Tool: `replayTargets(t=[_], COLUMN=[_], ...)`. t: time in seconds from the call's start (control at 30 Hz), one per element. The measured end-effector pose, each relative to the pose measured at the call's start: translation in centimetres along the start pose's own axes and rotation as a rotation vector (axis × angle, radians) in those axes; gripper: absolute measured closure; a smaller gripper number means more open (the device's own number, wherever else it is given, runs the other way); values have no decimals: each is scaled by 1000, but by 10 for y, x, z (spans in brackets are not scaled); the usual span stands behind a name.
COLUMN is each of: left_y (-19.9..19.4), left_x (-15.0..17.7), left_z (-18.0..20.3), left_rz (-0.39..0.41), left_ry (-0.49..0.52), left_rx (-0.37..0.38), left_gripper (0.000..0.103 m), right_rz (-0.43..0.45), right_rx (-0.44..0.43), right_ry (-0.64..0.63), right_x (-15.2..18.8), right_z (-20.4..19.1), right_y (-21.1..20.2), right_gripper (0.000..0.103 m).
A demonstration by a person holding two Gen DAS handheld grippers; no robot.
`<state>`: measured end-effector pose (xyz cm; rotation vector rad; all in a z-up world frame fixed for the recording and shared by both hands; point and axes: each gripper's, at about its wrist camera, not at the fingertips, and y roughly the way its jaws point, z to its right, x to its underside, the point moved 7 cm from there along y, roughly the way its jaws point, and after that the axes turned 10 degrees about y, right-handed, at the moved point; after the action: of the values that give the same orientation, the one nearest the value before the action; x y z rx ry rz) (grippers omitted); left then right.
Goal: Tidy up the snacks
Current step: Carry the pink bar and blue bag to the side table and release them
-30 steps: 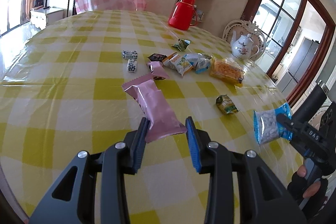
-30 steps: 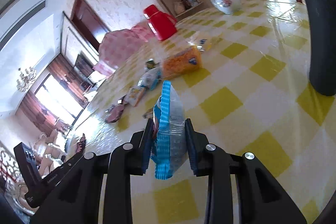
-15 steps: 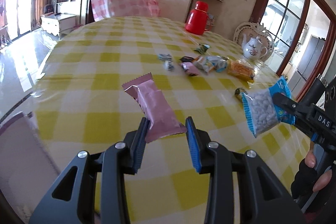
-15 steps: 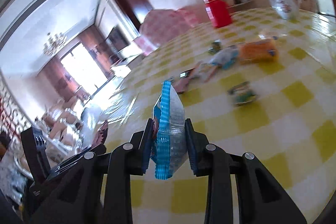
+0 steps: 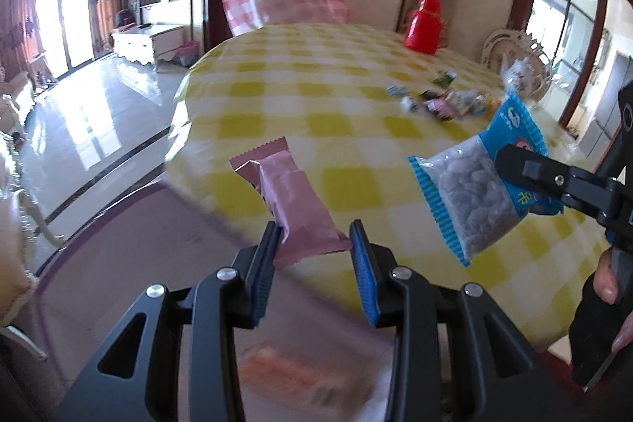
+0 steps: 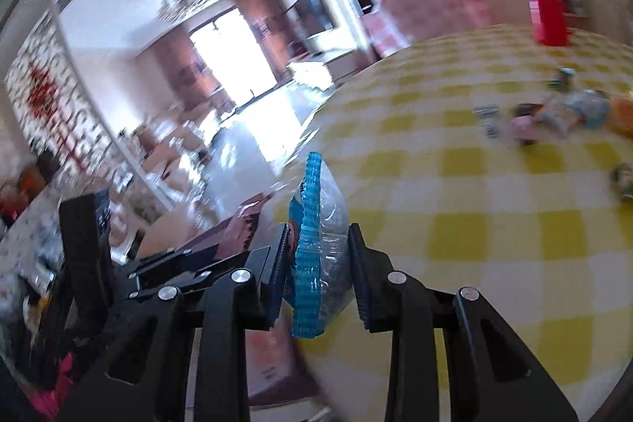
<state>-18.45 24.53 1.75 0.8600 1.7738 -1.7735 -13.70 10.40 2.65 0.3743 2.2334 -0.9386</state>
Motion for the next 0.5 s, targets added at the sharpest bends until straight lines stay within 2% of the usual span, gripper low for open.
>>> replayTargets(t=[0.23,0.37,0.4,0.43,0.47,0.5], left_y=[-17,-13,-11,-11,-10,-10], left_x=[49,59,62,64,64,62], left_z=[-65,-89,-92,-96,-99,-98], left_rz=[-130,-186,-197,-203,-202,-186], left_ry=[21,-1,-2,-9,-19,-25], left_rx=[-128,-199,-218,-243,-265,-270], left_gripper=[66,65,64,50,25,17], right_rz=[-154,-225,-245,-255,-246,-232], right_rx=[-88,-73,-77,-79,-79,-84], right_ry=[-122,-195,-206,-212,-215,-214], right_x=[47,77,82,85,84,81], right_z=[-65,-83,-84,-83,-82,-80], right_y=[38,56,57,60,58,53], right_gripper=[73,71,68,68,62,48])
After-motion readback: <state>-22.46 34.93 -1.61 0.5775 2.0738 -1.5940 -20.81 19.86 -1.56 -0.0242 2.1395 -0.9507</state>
